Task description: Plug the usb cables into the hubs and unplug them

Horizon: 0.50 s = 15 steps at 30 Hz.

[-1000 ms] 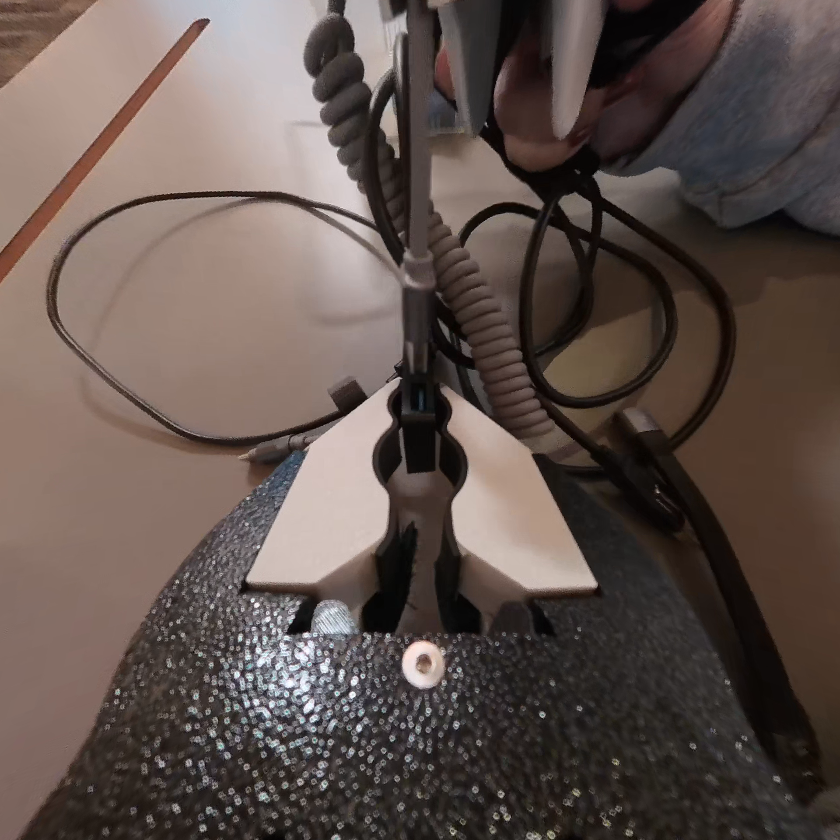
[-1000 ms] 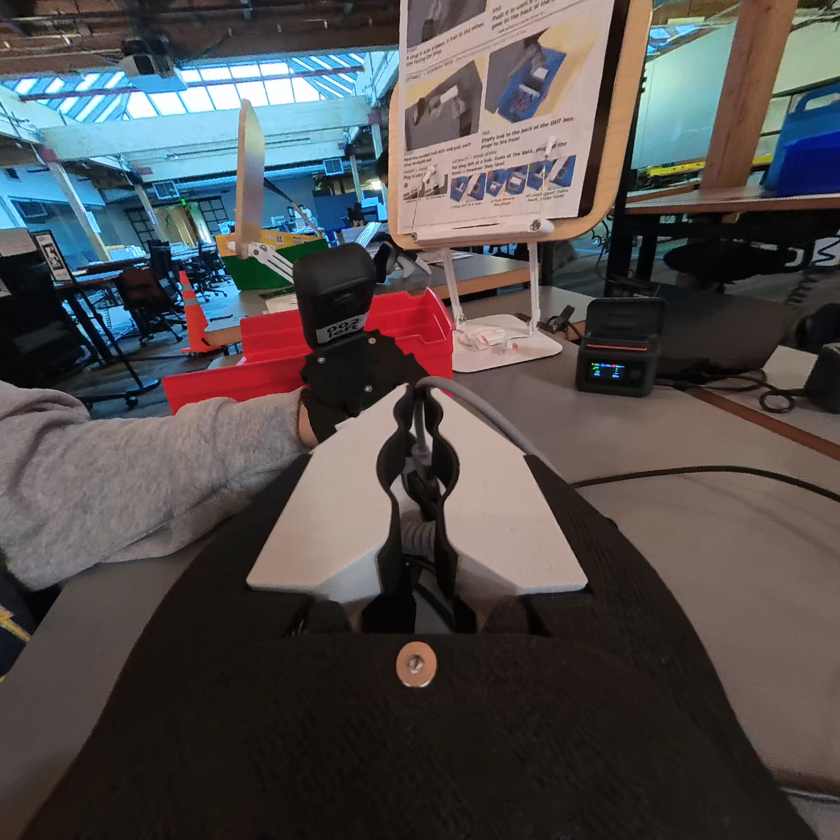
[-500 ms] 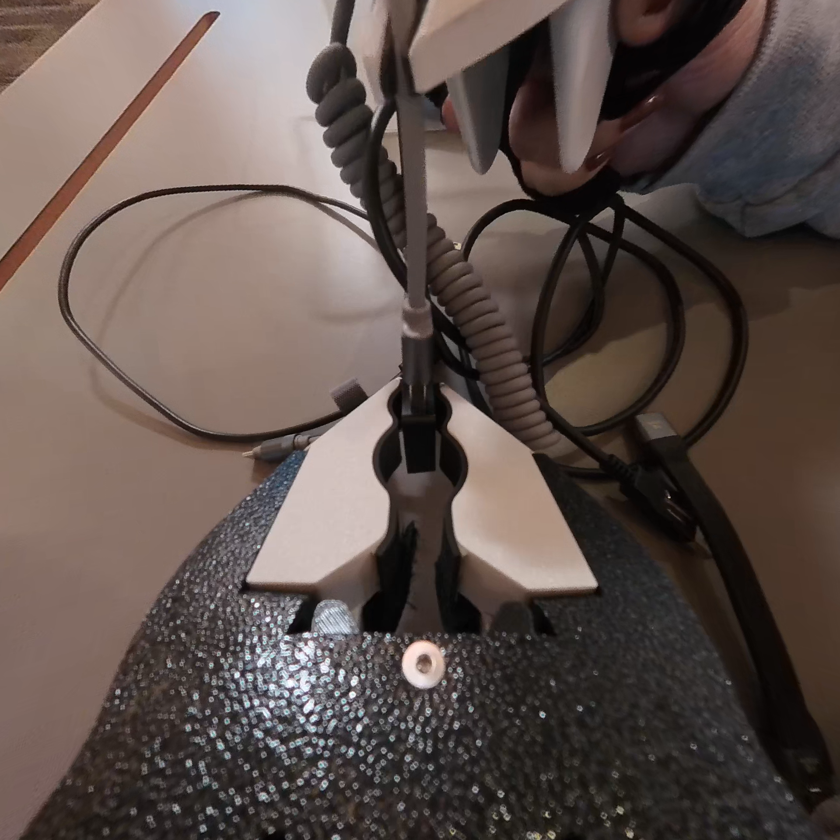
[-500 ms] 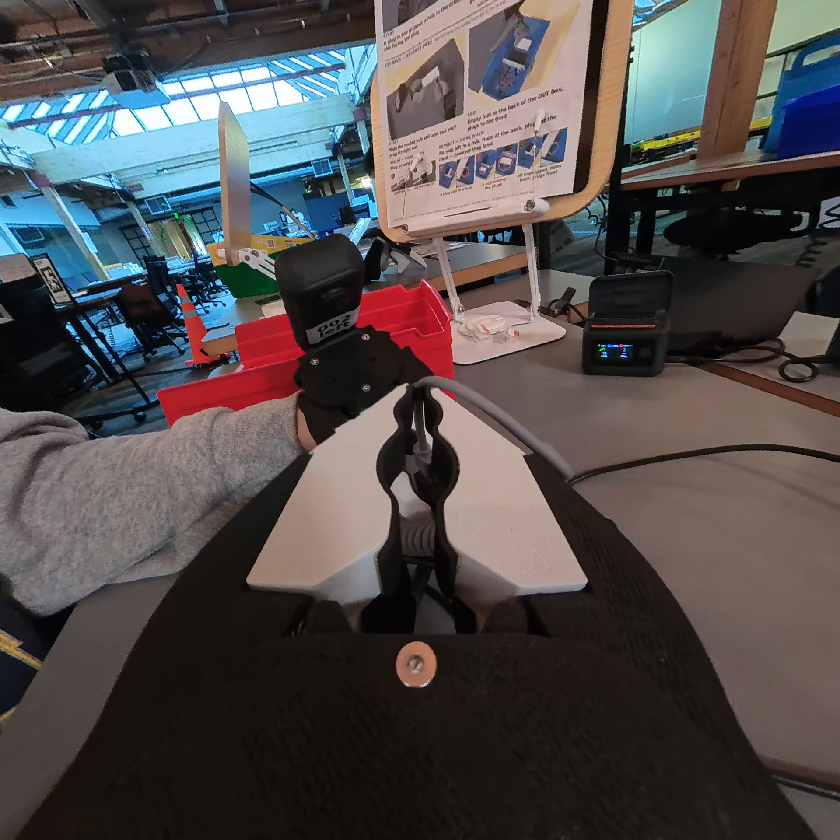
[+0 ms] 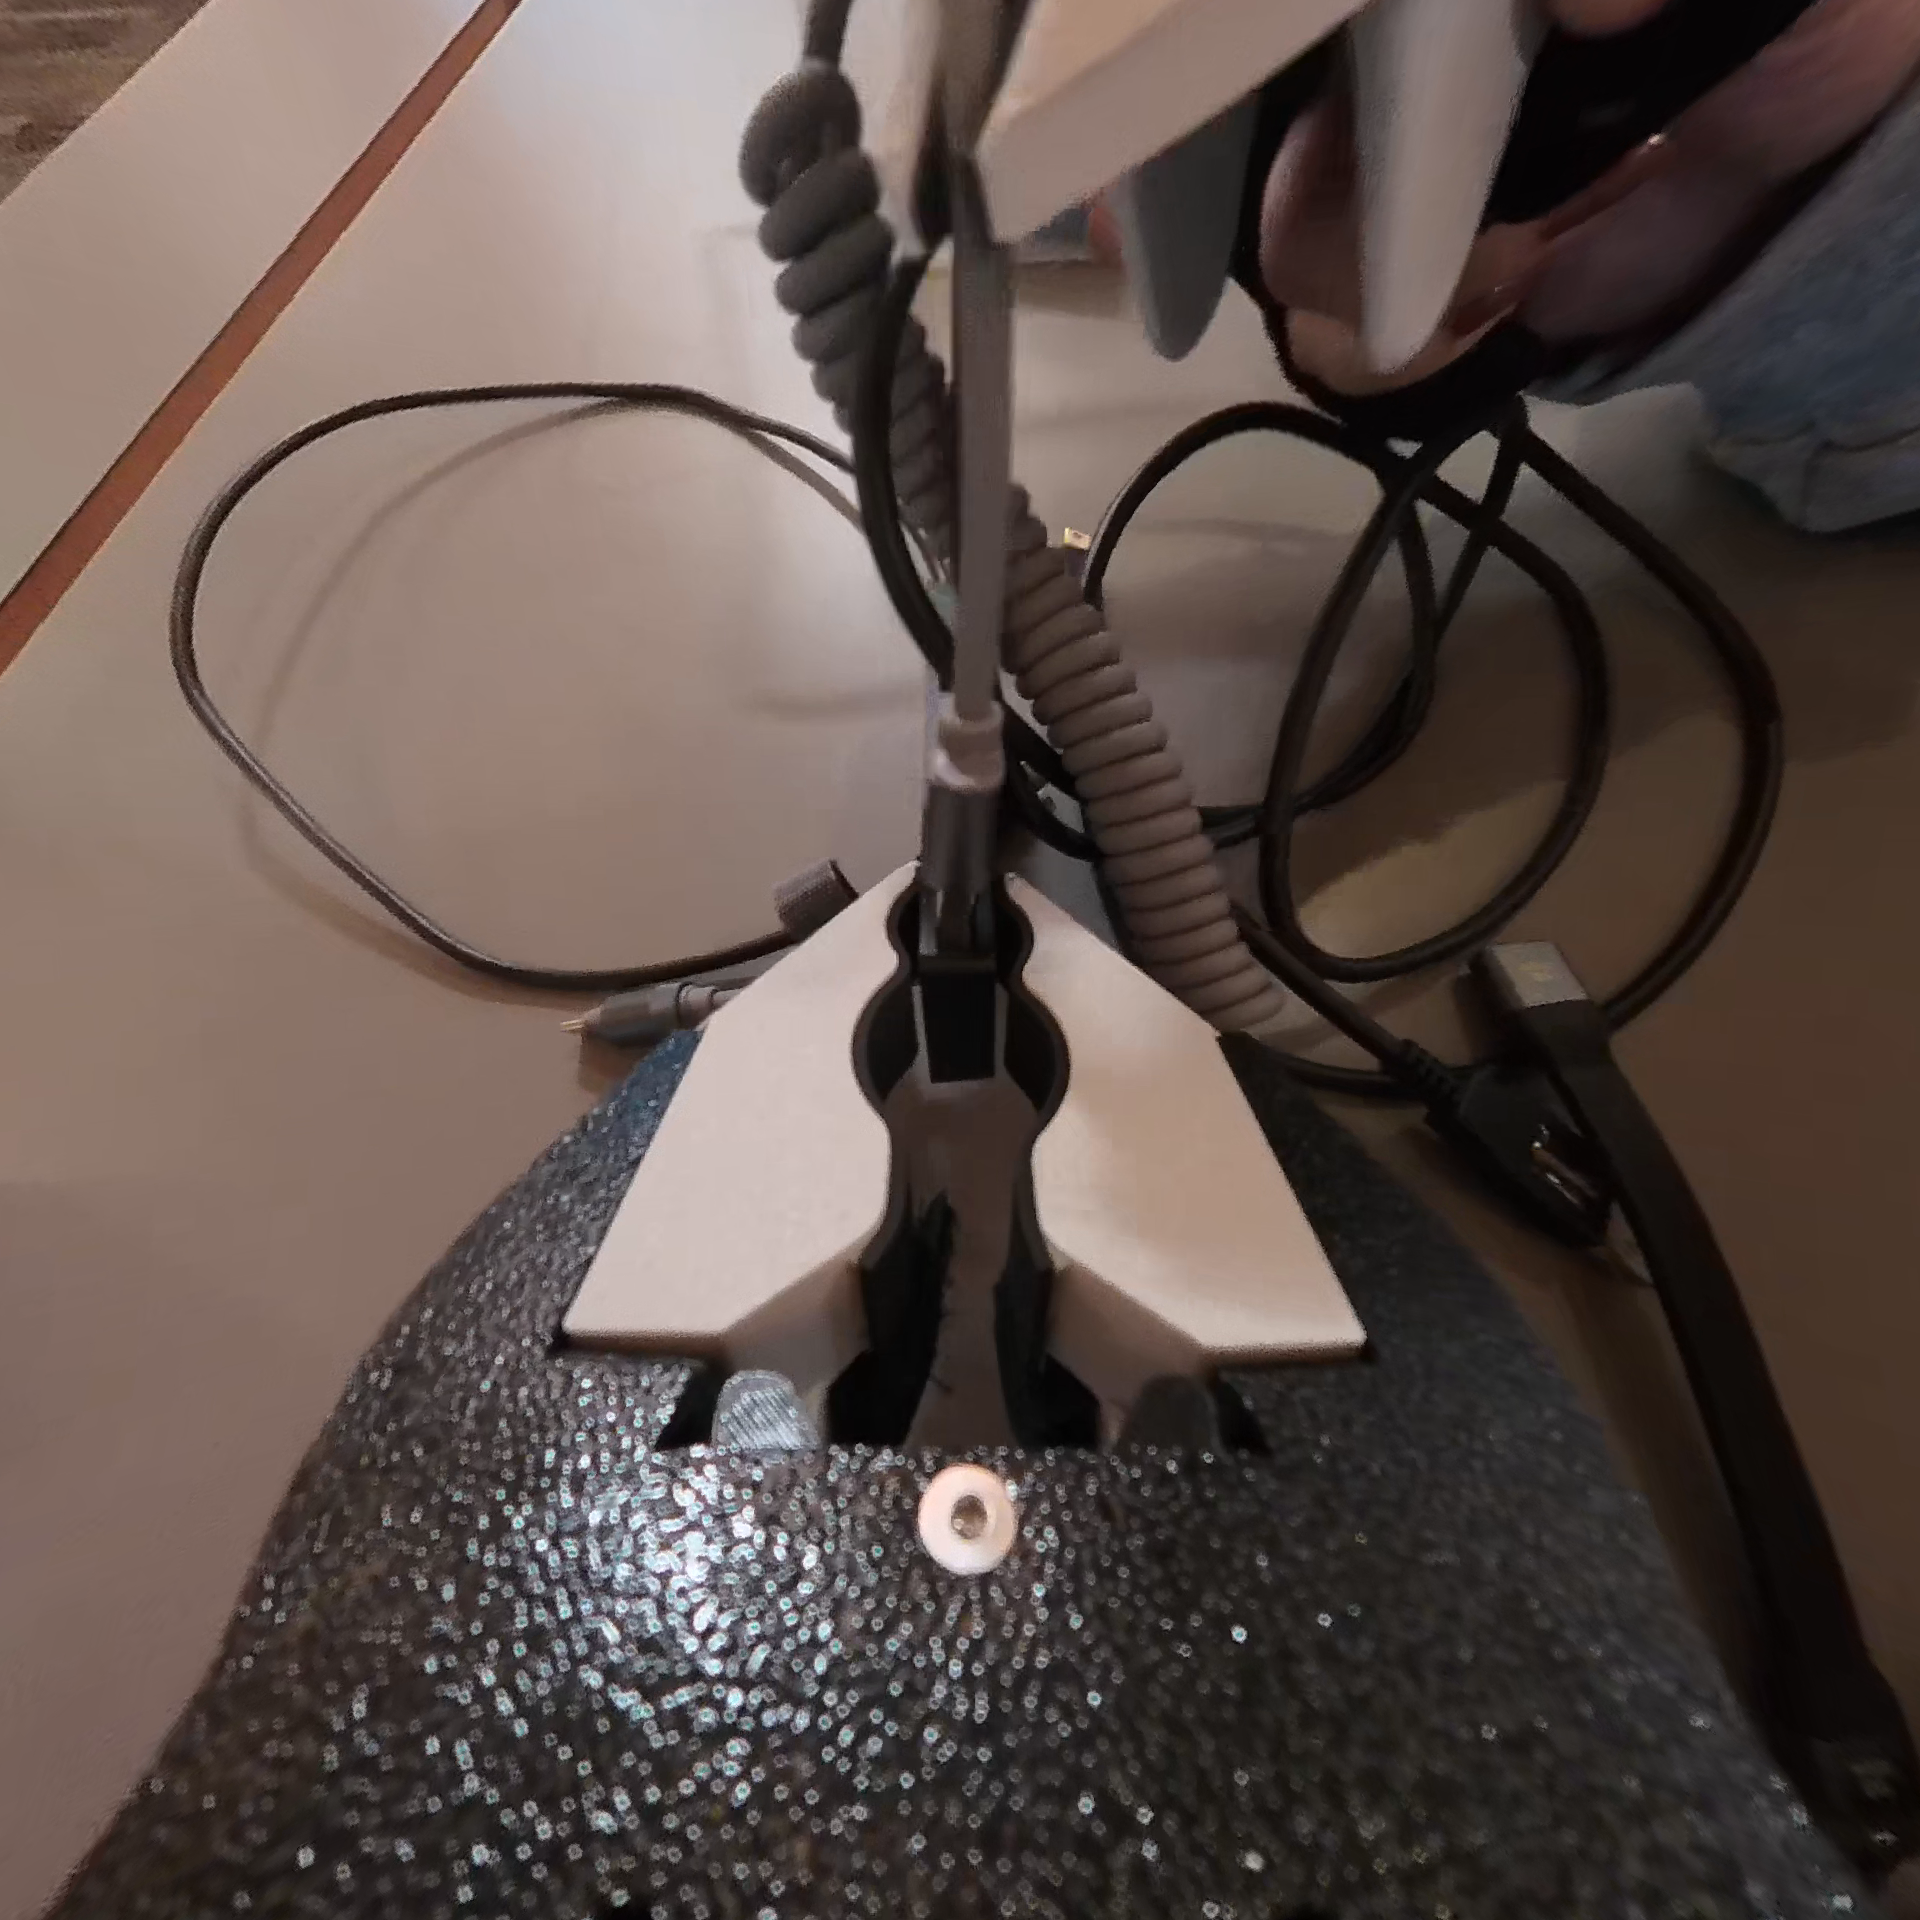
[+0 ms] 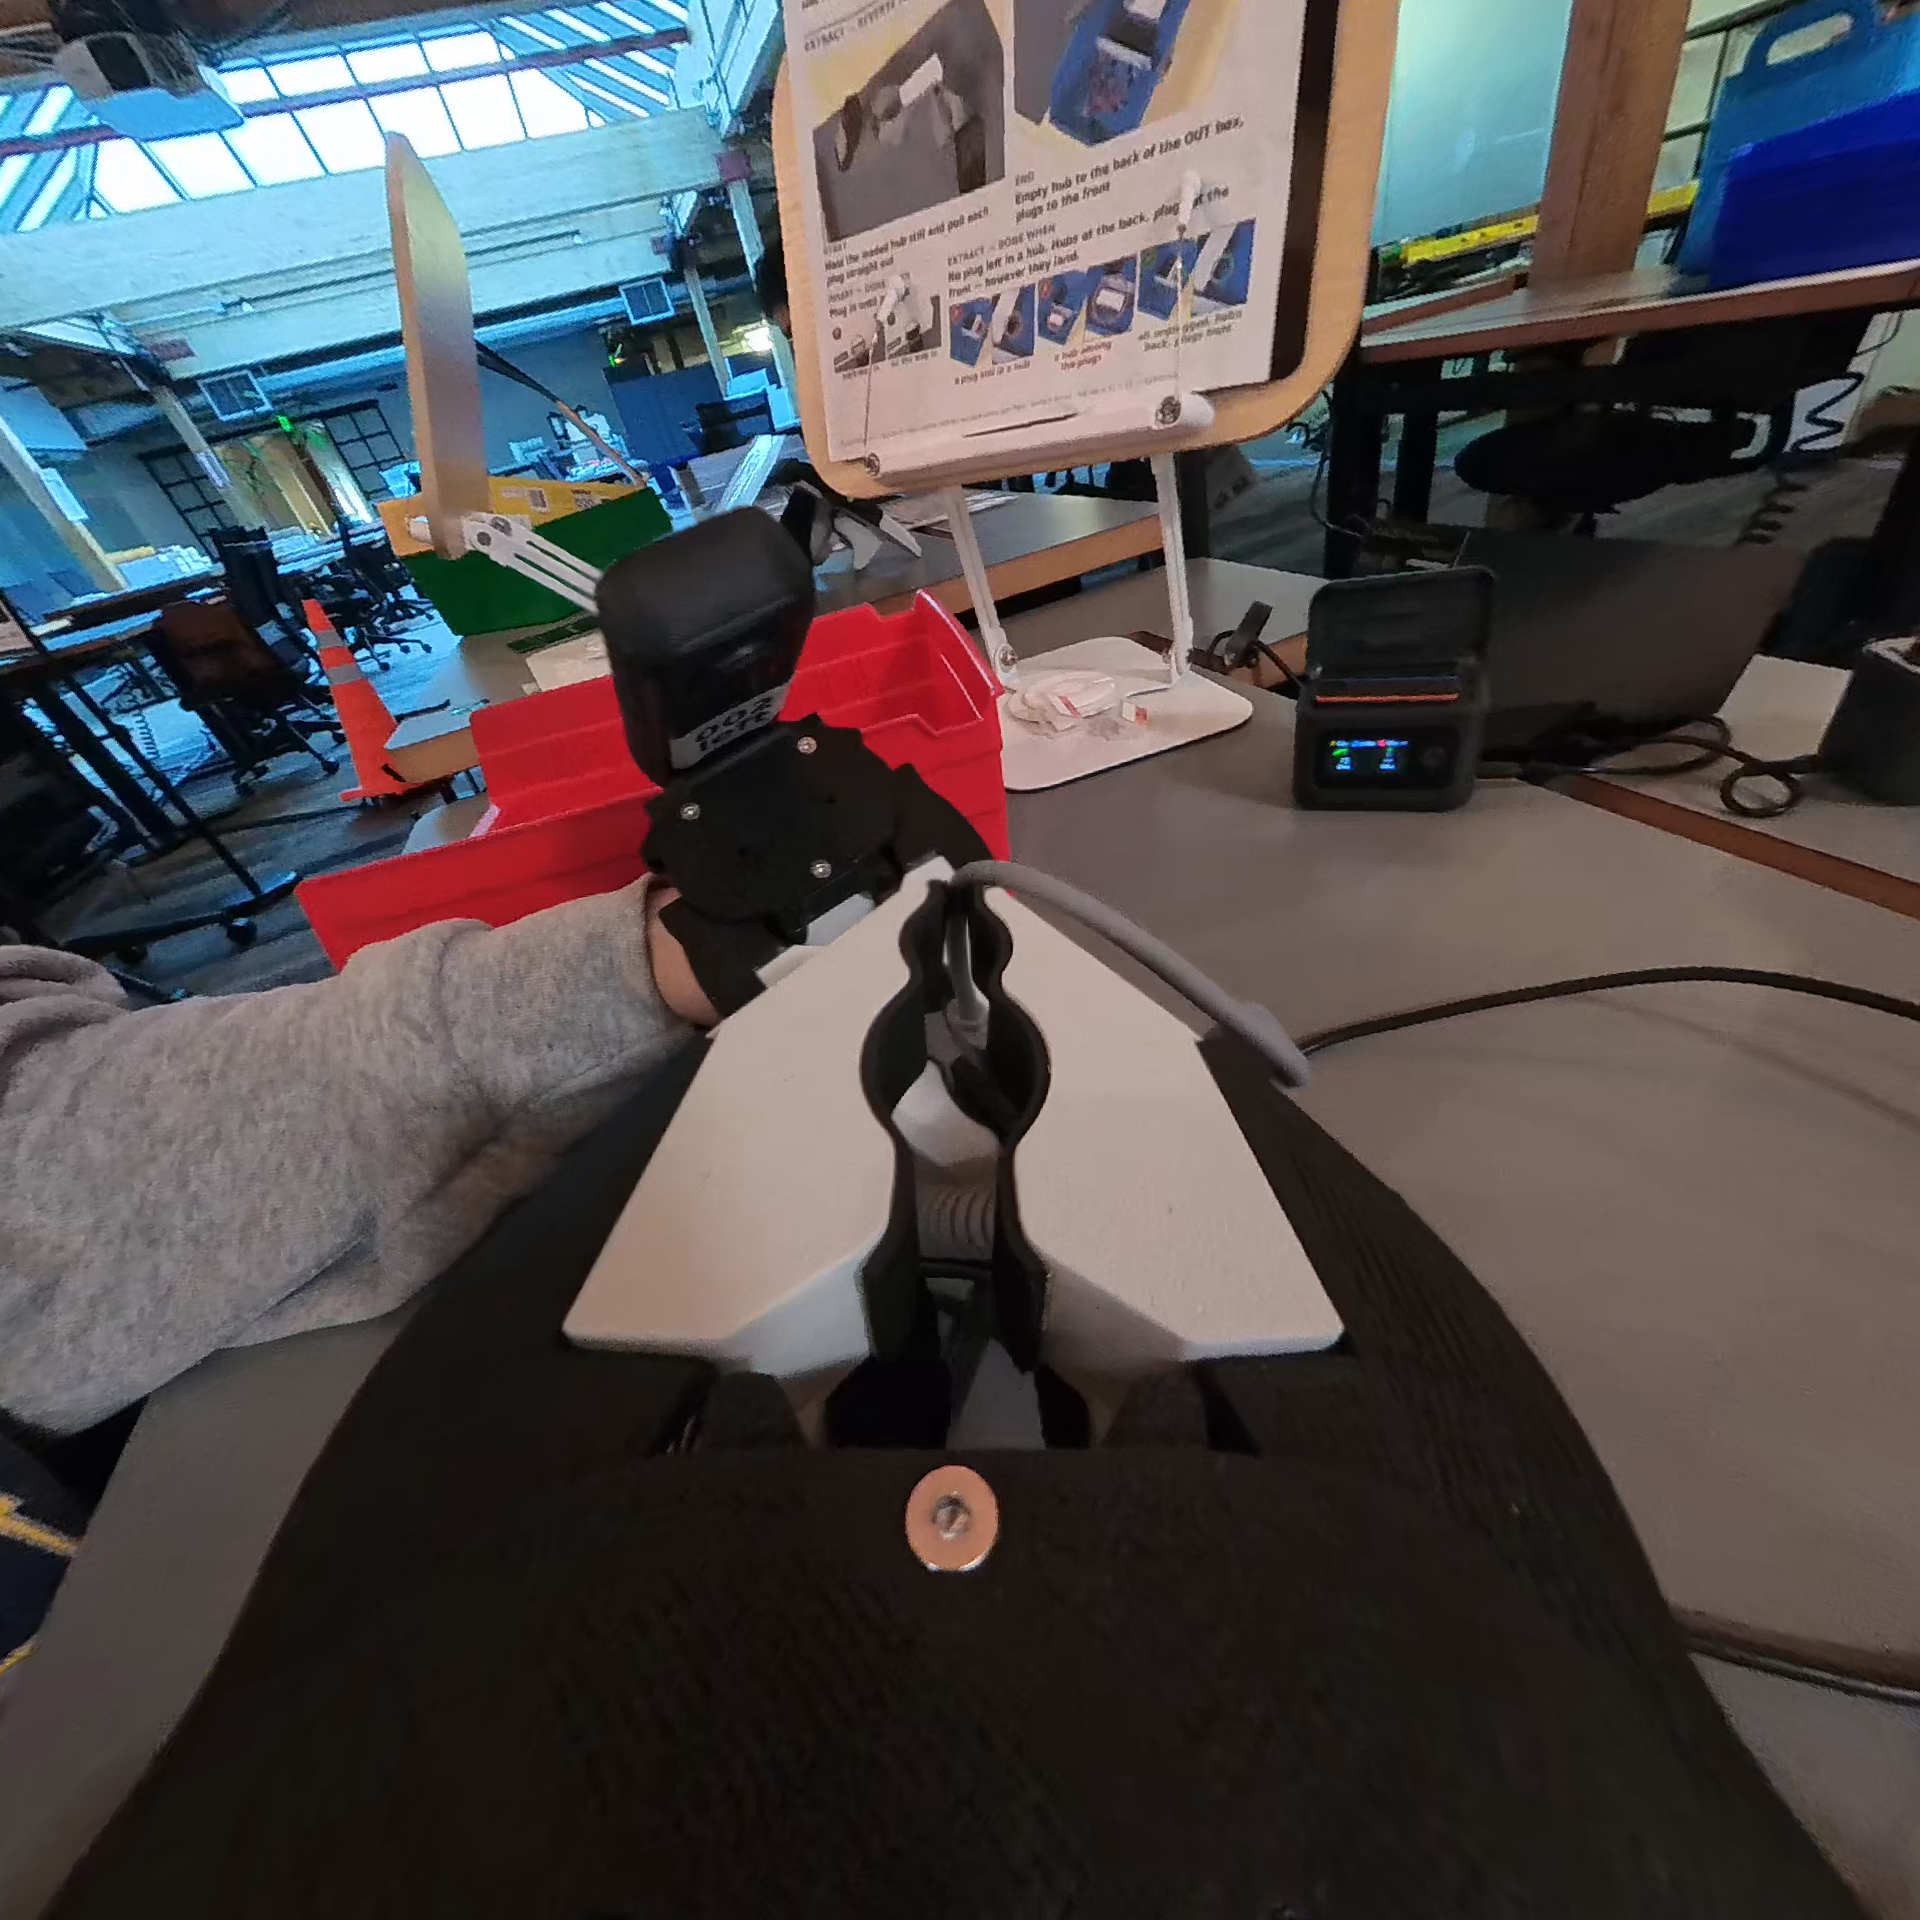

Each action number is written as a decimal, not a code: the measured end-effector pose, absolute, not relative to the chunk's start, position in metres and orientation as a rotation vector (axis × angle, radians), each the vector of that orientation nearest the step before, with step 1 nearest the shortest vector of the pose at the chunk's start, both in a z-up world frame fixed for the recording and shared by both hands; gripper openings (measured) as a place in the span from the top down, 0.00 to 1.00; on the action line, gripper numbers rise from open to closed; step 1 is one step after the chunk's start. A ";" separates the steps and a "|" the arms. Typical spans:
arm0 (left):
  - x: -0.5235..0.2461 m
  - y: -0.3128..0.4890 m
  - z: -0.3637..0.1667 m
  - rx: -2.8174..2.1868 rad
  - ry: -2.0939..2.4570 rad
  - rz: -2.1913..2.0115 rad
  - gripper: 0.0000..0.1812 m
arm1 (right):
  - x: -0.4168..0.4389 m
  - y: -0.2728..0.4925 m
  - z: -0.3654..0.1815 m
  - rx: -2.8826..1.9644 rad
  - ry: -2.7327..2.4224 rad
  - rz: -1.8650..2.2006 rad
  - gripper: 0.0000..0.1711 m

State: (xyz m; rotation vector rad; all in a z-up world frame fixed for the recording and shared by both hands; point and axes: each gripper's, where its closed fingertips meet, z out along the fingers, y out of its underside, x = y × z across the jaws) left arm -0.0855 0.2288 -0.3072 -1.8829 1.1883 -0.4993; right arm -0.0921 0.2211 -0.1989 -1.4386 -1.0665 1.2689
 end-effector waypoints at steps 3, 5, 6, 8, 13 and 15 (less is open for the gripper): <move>-0.089 0.230 -0.308 -1.894 1.172 -0.499 0.95 | -0.093 0.218 -0.200 -1.445 -1.088 1.257 0.99; -0.090 0.230 -0.308 -1.895 1.171 -0.498 0.95 | -0.093 0.217 -0.201 -1.448 -1.093 1.253 0.99; -0.090 0.230 -0.308 -1.893 1.174 -0.494 0.95 | -0.093 0.217 -0.201 -1.450 -1.095 1.252 0.99; -0.089 0.230 -0.308 -1.891 1.180 -0.489 0.95 | -0.093 0.217 -0.200 -1.452 -1.097 1.256 0.99; -0.087 0.229 -0.308 -1.881 1.199 -0.478 0.95 | -0.095 0.217 -0.204 -1.454 -1.118 1.219 0.99; -0.087 0.229 -0.308 -1.880 1.203 -0.475 0.95 | -0.096 0.217 -0.204 -1.446 -1.119 1.209 0.99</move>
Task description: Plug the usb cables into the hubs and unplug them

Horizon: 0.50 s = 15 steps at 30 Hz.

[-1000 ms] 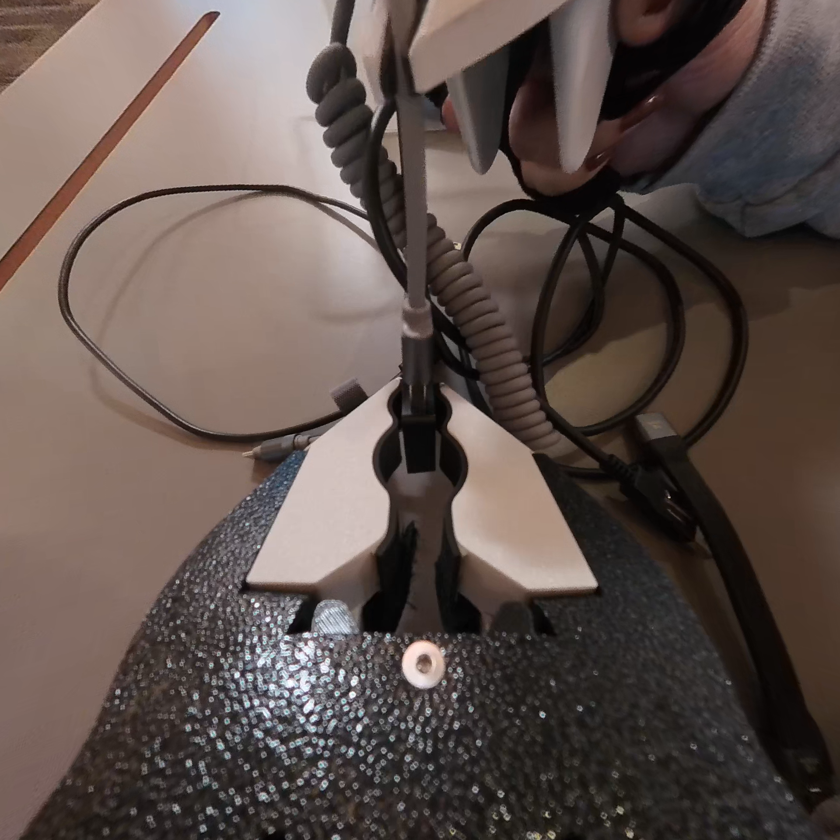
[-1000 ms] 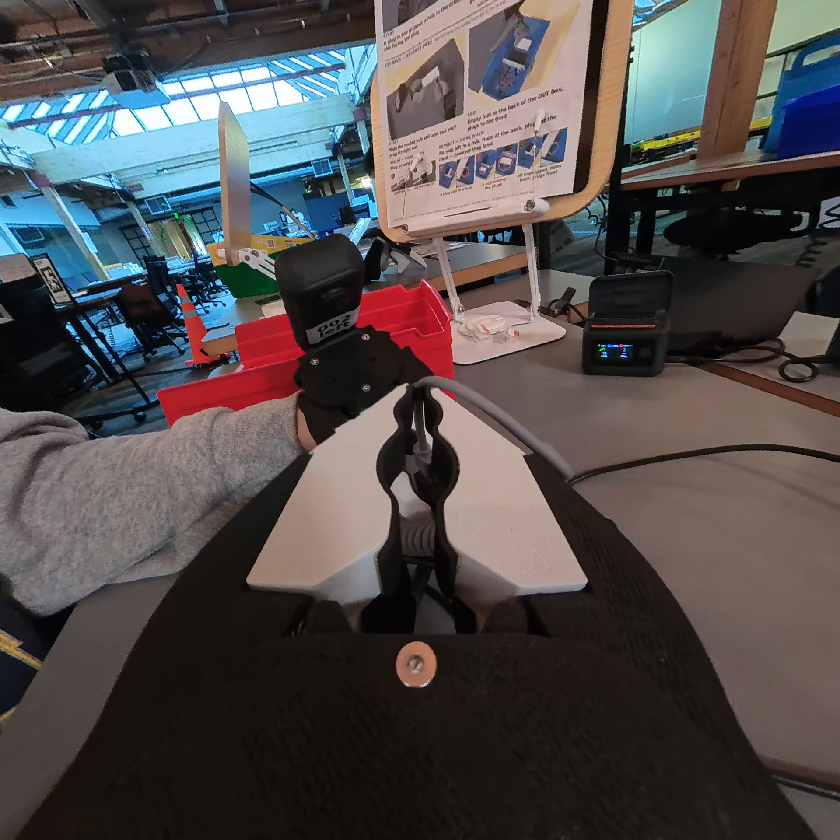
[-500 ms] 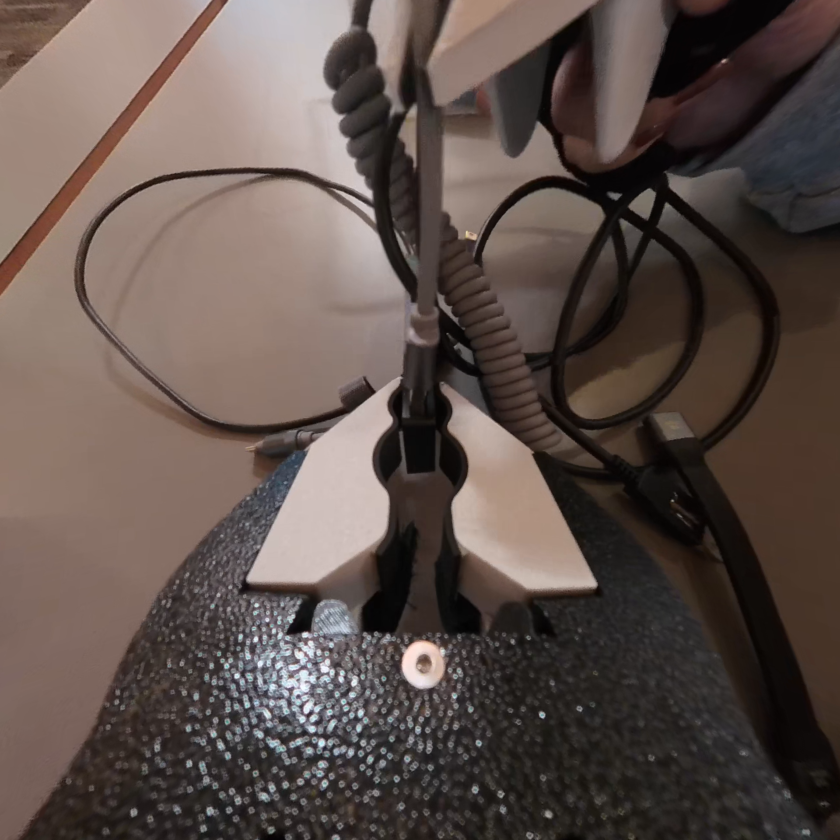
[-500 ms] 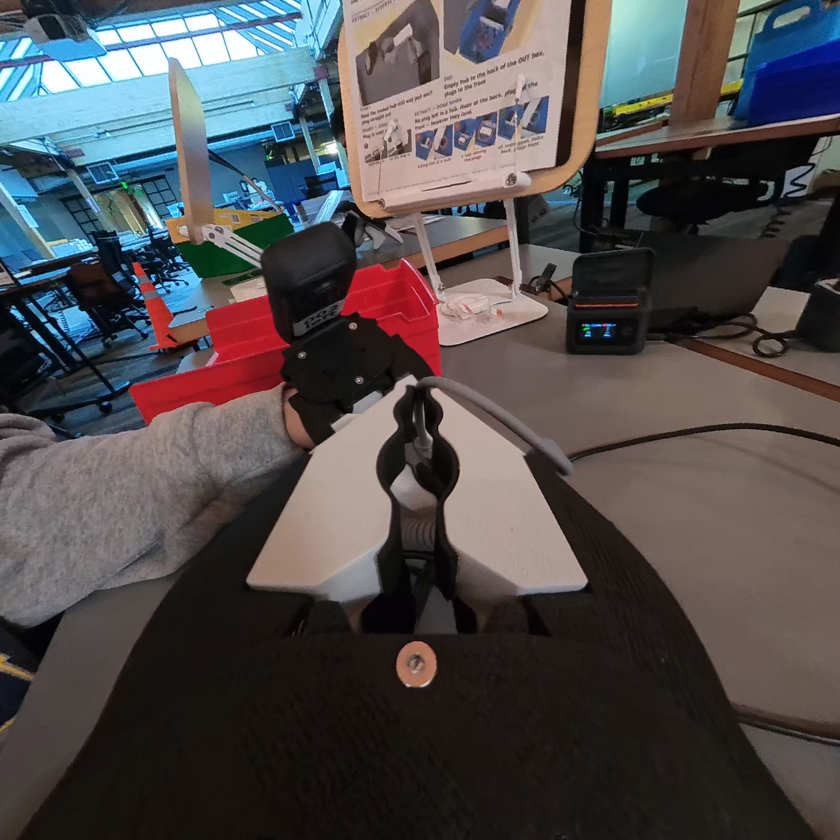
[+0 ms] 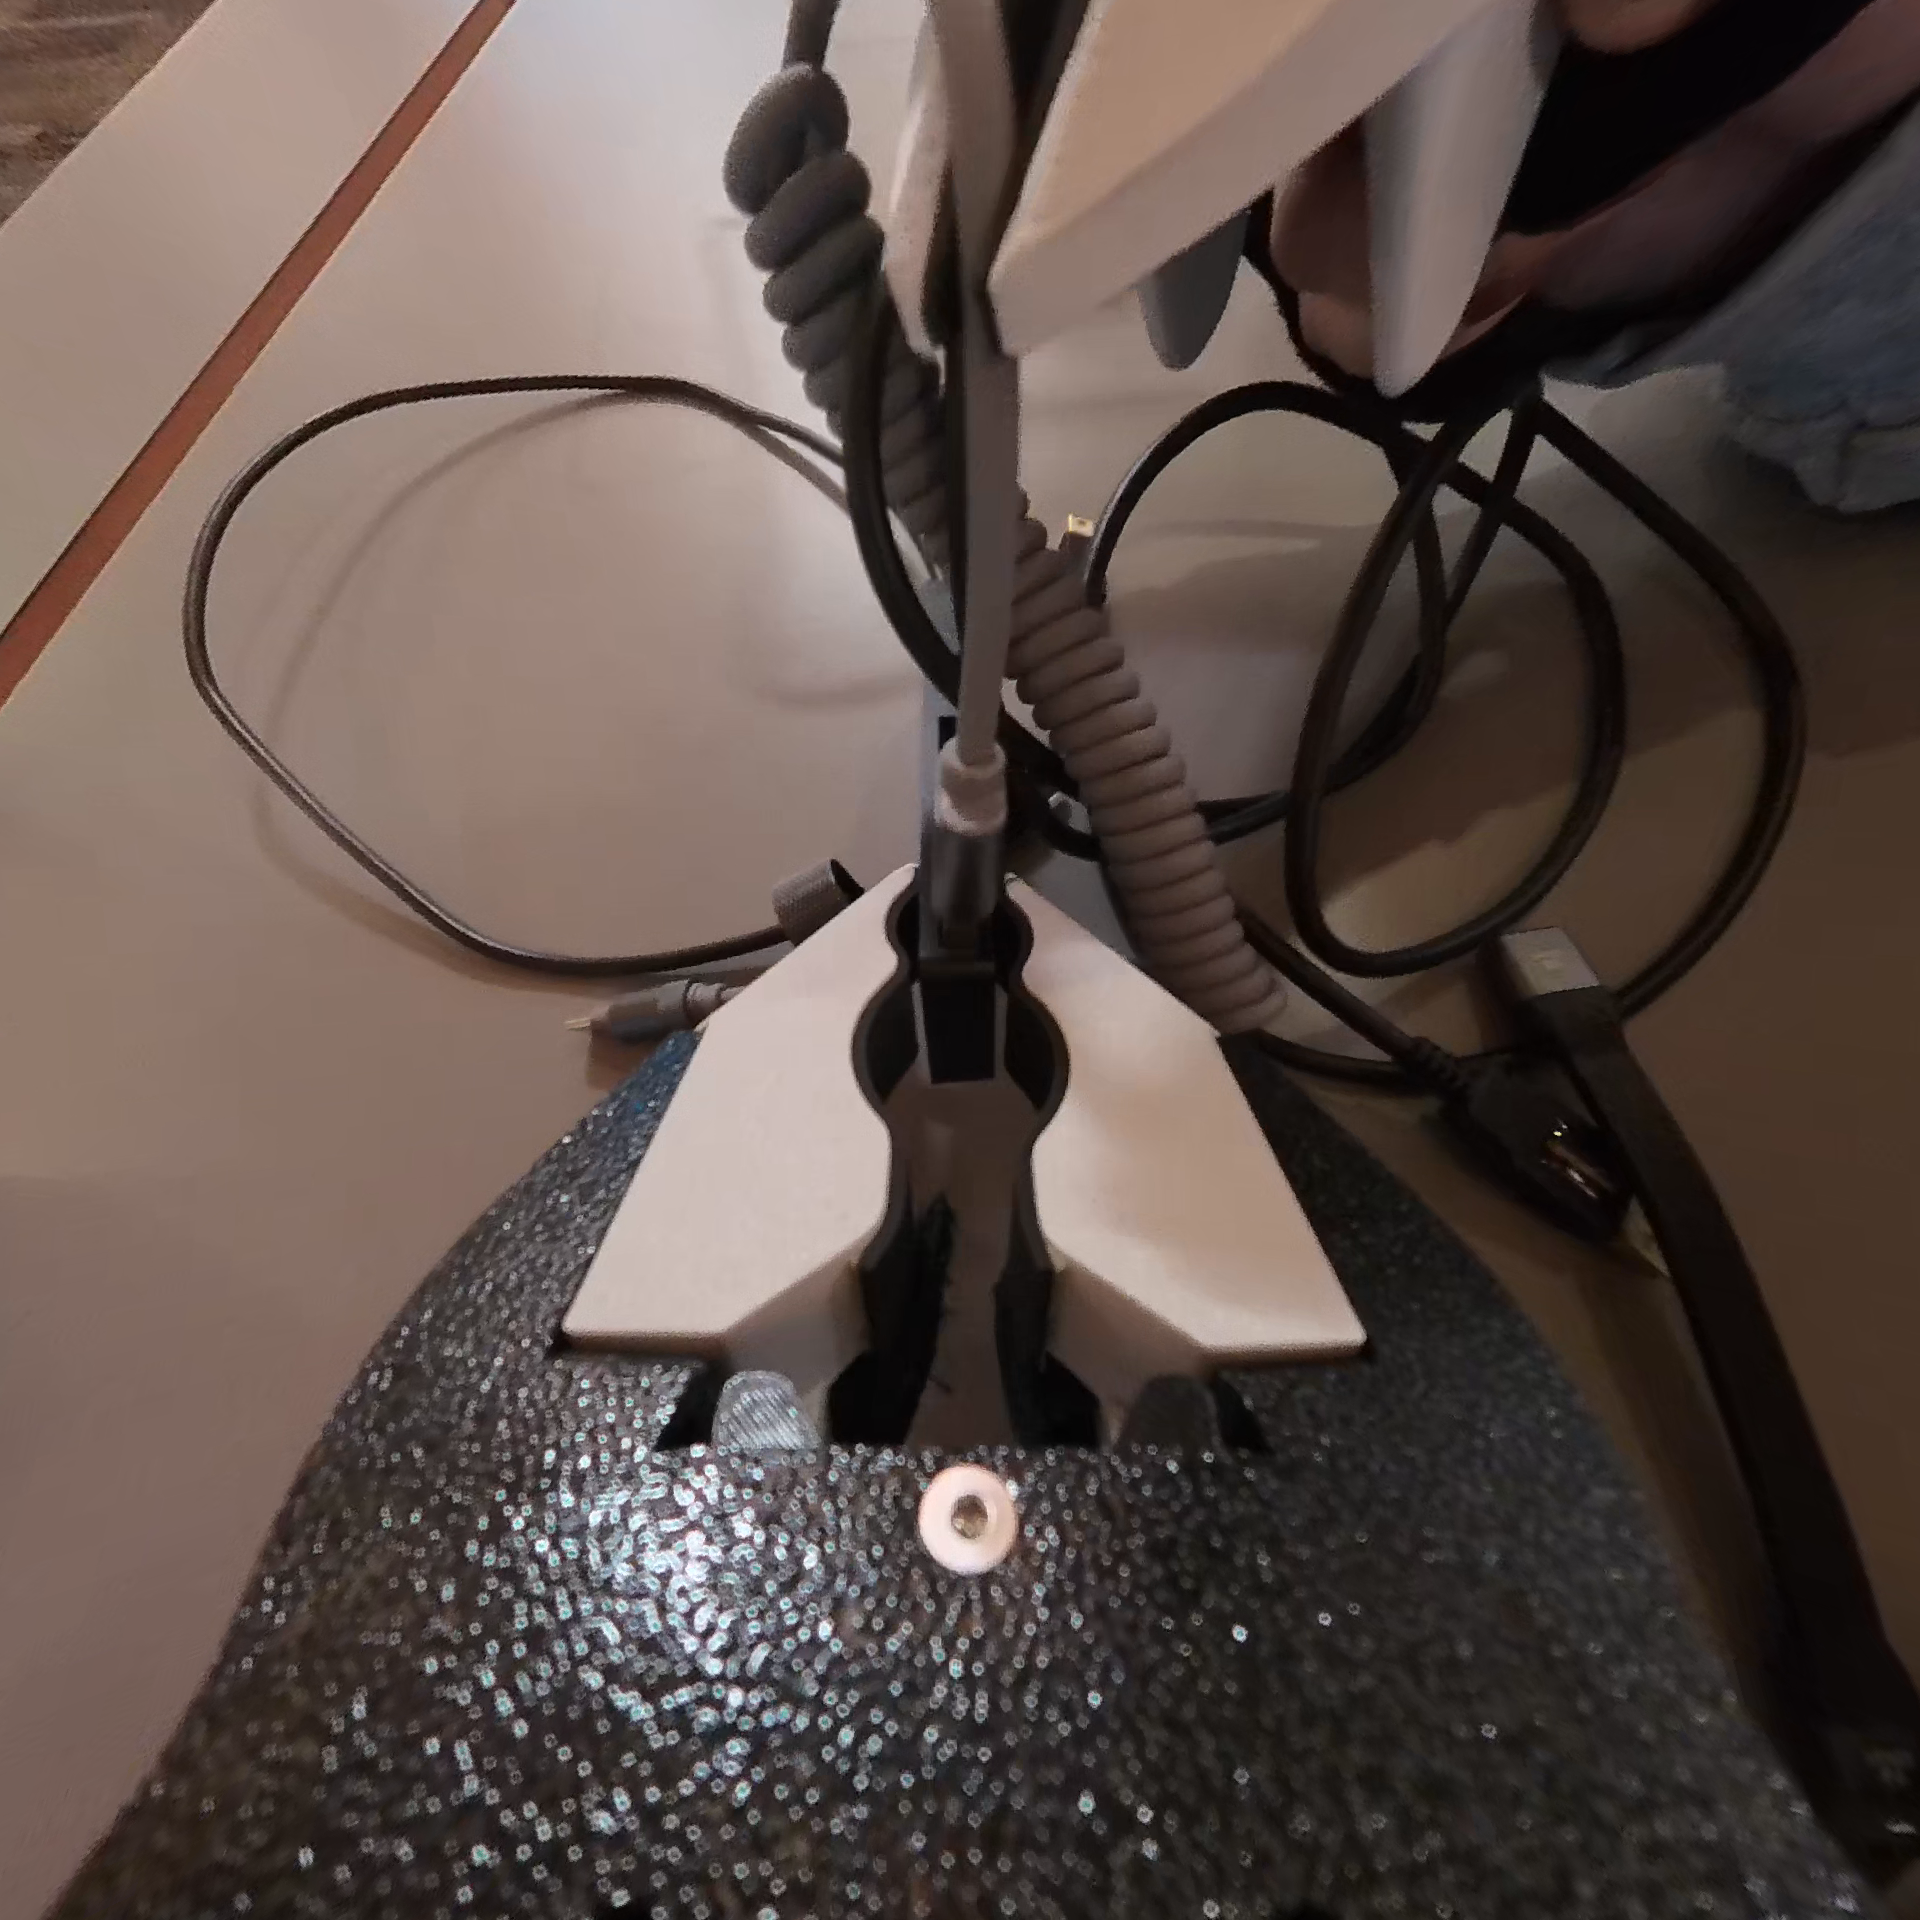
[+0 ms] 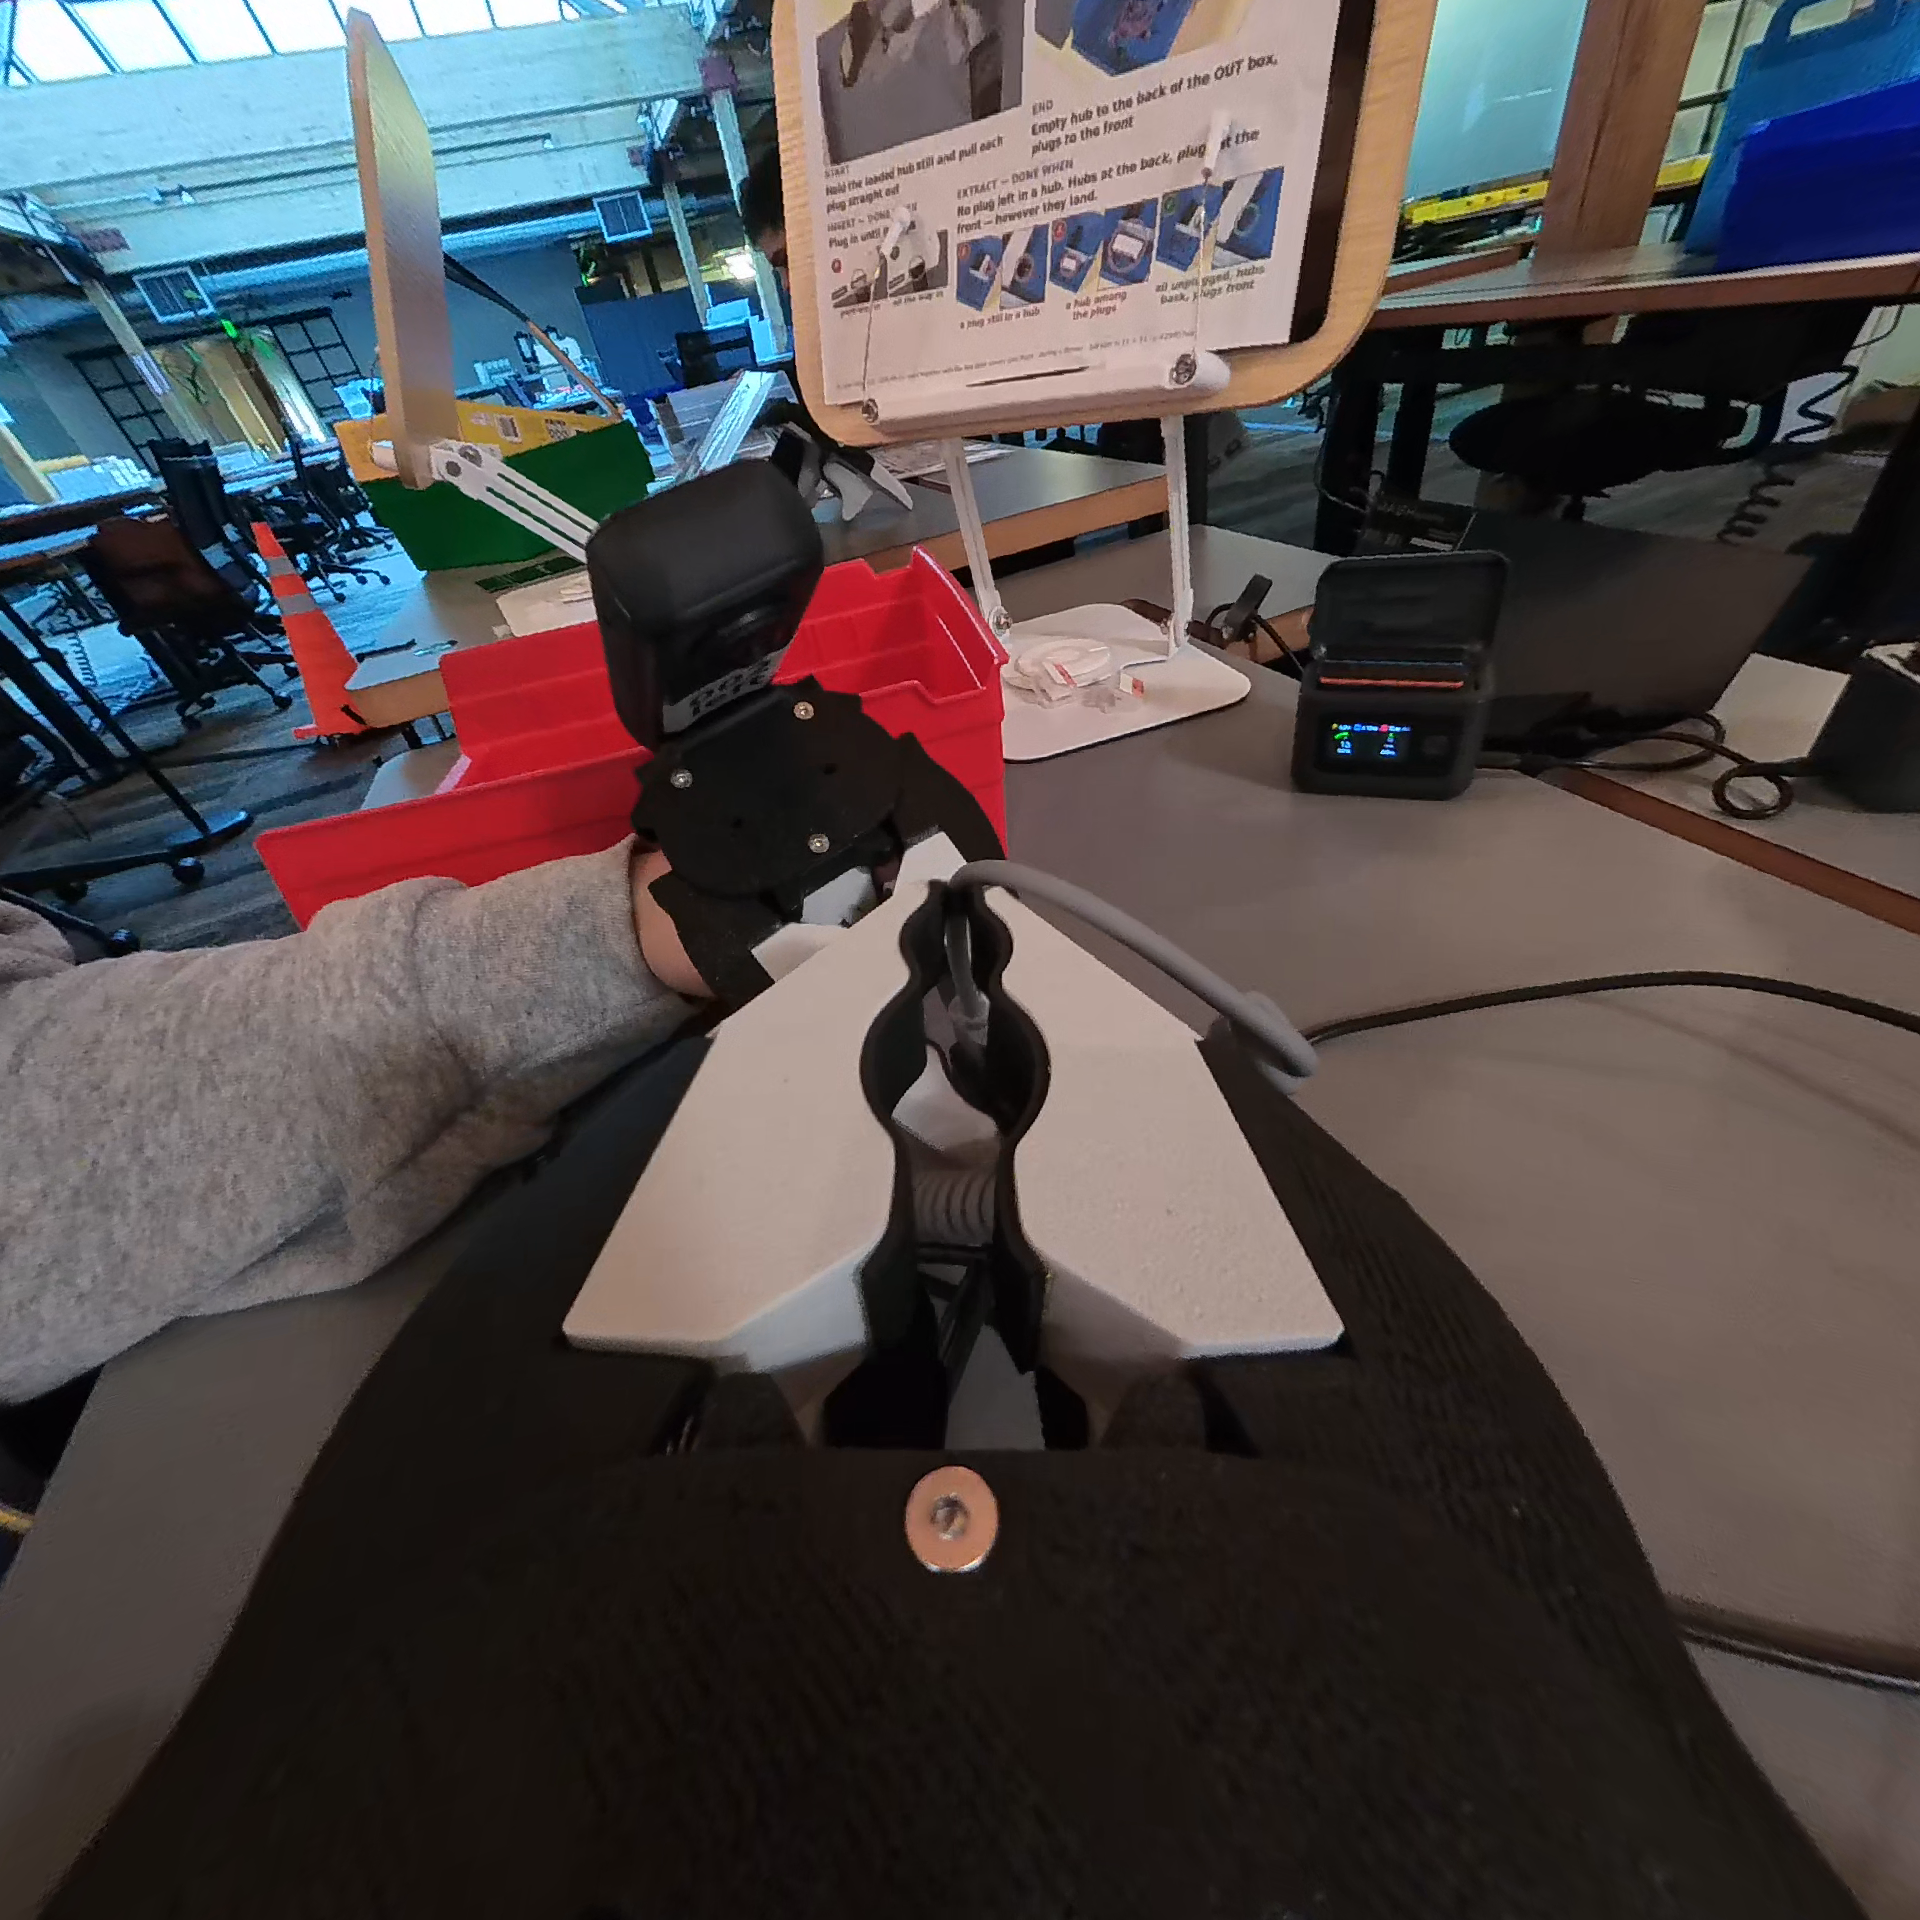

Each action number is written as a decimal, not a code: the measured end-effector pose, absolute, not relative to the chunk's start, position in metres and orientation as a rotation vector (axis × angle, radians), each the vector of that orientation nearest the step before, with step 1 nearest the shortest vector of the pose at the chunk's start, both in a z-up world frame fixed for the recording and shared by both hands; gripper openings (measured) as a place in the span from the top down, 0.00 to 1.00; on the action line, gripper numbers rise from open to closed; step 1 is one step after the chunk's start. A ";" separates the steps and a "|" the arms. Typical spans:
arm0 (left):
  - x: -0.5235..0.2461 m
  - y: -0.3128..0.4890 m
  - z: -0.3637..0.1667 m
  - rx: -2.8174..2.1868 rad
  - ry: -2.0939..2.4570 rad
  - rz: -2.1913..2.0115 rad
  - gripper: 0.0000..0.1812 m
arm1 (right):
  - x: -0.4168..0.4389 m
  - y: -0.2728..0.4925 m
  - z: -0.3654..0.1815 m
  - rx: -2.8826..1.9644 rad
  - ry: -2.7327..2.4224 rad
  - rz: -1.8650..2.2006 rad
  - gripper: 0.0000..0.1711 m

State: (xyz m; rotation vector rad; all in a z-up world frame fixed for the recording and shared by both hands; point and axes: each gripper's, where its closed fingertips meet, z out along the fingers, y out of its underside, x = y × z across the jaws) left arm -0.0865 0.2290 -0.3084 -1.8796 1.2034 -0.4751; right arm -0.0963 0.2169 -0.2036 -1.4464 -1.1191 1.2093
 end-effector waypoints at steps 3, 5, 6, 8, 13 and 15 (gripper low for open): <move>-0.087 0.229 -0.309 -1.884 1.202 -0.481 0.95 | -0.096 0.216 -0.206 -1.433 -1.140 1.198 0.98; -0.087 0.228 -0.309 -1.885 1.203 -0.485 0.95 | -0.096 0.216 -0.212 -1.446 -1.162 1.188 0.98; -0.086 0.228 -0.309 -1.885 1.206 -0.485 0.95 | -0.097 0.217 -0.218 -1.464 -1.190 1.168 0.97; -0.086 0.228 -0.309 -1.883 1.211 -0.479 0.95 | -0.101 0.215 -0.227 -1.479 -1.247 1.145 0.93; -0.086 0.228 -0.309 -1.882 1.213 -0.477 0.95 | -0.109 0.213 -0.244 -1.491 -1.370 1.052 0.85; -0.086 0.227 -0.309 -1.881 1.216 -0.474 0.95 | -0.112 0.216 -0.252 -1.507 -1.402 1.009 0.88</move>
